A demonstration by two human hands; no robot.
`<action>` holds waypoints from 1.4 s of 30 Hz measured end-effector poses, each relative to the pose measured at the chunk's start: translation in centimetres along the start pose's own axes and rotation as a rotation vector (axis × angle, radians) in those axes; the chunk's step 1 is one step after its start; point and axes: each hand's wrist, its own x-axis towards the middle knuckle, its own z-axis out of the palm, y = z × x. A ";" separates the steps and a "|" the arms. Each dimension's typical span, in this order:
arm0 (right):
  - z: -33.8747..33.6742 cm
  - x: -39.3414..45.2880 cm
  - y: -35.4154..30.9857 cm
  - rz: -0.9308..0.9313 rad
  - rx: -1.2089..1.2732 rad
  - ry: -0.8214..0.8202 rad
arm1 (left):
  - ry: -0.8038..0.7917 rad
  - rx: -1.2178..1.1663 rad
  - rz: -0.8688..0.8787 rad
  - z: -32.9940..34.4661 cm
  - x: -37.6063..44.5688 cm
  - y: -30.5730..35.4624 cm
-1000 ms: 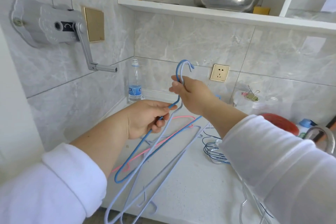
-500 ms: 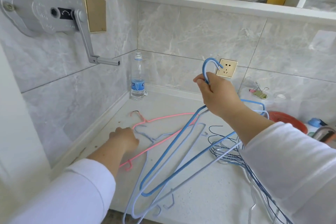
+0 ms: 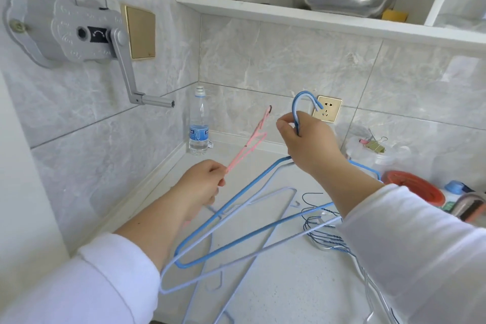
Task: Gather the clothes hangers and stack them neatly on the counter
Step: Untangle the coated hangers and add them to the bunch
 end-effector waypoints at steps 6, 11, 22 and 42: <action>-1.9 0.4 -1.5 0.068 -0.009 0.068 | -0.091 0.032 0.212 1.6 -1.6 1.2; -3.7 0.7 -1.8 0.122 0.092 0.119 | -0.068 0.182 0.359 2.6 -3.1 0.9; -9.0 -1.2 -2.7 -0.060 0.199 -0.048 | 0.136 0.629 0.636 1.5 -2.7 7.5; -7.2 -0.9 -0.5 0.037 -0.100 0.115 | -0.426 0.137 0.271 5.4 -5.6 10.3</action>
